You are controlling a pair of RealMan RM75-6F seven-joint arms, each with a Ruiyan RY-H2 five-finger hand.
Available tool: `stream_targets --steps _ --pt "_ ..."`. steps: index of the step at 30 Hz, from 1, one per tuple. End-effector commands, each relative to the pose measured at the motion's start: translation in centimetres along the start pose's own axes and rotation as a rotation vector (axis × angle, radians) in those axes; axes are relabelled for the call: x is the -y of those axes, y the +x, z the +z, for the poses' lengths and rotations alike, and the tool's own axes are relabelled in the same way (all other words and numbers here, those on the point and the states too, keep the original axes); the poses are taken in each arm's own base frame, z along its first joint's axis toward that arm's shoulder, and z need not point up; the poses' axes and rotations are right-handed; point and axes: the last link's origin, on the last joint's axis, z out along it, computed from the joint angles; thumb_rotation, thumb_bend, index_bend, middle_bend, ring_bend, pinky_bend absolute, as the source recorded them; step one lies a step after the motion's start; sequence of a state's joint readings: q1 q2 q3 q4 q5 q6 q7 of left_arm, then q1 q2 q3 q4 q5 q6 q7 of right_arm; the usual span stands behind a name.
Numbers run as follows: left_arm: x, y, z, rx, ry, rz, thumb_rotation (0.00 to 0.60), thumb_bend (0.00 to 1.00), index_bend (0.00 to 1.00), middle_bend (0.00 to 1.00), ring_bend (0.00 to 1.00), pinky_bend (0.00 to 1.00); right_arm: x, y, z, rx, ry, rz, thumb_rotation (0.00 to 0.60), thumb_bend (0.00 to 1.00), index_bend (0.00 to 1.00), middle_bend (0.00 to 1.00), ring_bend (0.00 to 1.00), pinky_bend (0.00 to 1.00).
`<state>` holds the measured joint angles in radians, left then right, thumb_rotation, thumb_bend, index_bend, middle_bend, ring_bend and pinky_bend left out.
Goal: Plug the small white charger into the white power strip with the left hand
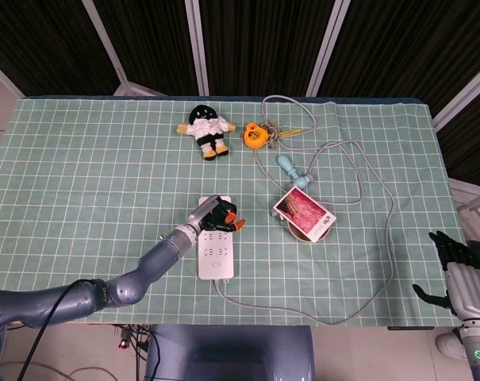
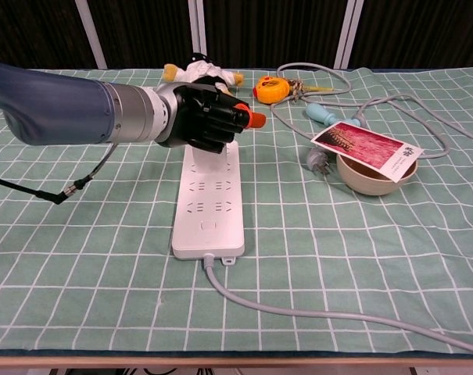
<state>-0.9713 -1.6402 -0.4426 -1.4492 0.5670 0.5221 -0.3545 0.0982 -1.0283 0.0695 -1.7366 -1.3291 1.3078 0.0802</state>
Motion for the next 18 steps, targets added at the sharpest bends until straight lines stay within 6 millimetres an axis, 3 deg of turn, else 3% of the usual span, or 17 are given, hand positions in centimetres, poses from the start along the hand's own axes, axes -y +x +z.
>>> stream_targets --steps 1,3,6,9,11,14,18 --pt "-2.3 0.6 -0.8 -0.029 -0.083 -0.024 0.600 0.34 0.78 0.92 0.90 1.00 0.0 0.0 0.0 -0.002 0.002 -0.003 0.600 0.30 0.00 0.00 0.00 0.00" --pt "-3.4 1.0 -1.3 -0.049 -0.130 -0.013 0.600 0.34 0.74 0.89 0.87 0.97 0.0 0.0 0.0 -0.003 0.002 -0.006 0.600 0.30 0.00 0.00 0.00 0.00" --pt "-4.7 1.9 -2.8 -0.081 -0.202 0.074 0.600 0.34 0.60 0.73 0.69 0.80 0.0 0.0 0.0 -0.007 0.005 -0.011 0.600 0.30 0.00 0.00 0.00 0.00" --pt "-4.3 3.3 -4.9 -0.122 -0.224 0.244 0.600 0.34 0.49 0.44 0.34 0.46 0.0 0.0 0.0 -0.010 0.009 -0.015 0.600 0.30 0.00 0.00 0.00 0.00" --pt "-3.0 4.5 -6.8 -0.152 -0.197 0.395 0.600 0.32 0.39 0.29 0.16 0.27 0.1 0.1 0.0 -0.013 0.016 -0.021 0.600 0.30 0.00 0.00 0.00 0.00" --pt "-0.7 6.5 -9.8 -0.231 -0.150 0.613 0.600 0.23 0.24 0.15 0.05 0.13 0.1 0.1 0.0 -0.023 0.030 -0.033 0.600 0.30 0.00 0.00 0.00 0.00" --pt "3.4 9.0 -15.3 -0.386 -0.071 0.884 0.600 0.10 0.06 0.02 0.00 0.02 0.3 0.2 0.0 -0.048 0.056 -0.057 0.600 0.30 0.00 0.00 0.00 0.00"
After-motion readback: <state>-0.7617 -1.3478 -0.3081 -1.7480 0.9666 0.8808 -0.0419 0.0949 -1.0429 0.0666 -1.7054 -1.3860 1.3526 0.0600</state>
